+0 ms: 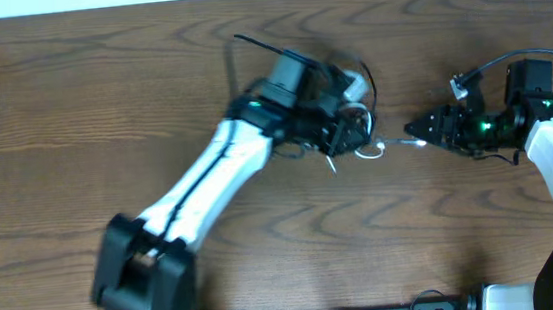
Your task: Untangle cables
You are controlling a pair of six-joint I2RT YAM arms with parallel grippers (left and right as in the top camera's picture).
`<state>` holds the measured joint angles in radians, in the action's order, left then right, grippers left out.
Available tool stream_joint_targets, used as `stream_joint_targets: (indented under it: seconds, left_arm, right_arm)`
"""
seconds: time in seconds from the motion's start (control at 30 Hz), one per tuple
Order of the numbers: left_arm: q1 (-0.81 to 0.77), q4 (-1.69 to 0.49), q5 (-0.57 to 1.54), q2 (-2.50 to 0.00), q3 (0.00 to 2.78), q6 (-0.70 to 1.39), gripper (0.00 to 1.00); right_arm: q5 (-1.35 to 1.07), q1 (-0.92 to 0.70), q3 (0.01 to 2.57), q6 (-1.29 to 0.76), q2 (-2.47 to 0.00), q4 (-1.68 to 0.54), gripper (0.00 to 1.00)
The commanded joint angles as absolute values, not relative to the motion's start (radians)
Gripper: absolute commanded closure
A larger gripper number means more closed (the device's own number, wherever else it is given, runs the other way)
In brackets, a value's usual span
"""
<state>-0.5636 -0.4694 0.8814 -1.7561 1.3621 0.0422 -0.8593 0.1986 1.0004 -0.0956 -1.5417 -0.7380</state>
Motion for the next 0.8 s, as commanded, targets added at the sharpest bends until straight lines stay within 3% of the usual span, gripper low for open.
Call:
stream_joint_targets:
  seconds: [0.0,0.27,0.43,0.77]
  left_arm:
    - [-0.493,-0.473,1.061,-1.692,1.364,0.154,0.93]
    - [-0.371,-0.412,1.160,-1.672,1.364,0.474,0.93]
    - [-0.363,-0.363,1.159,-1.672,1.364,0.533,0.92]
    - [-0.363,-0.241,1.084,-1.672,1.364,0.941,0.93]
  right_arm:
    - [-1.108,0.174,1.010,-0.078,-1.520,-0.675,0.42]
    - [-1.189,0.053,1.010,-0.260,-1.501,-0.423,0.47]
    - [-1.188,-0.039,1.010,-0.331,-1.496,-0.308,0.48]
    - [-1.063,-0.173,1.010,-0.506,-1.496,-0.112,0.54]
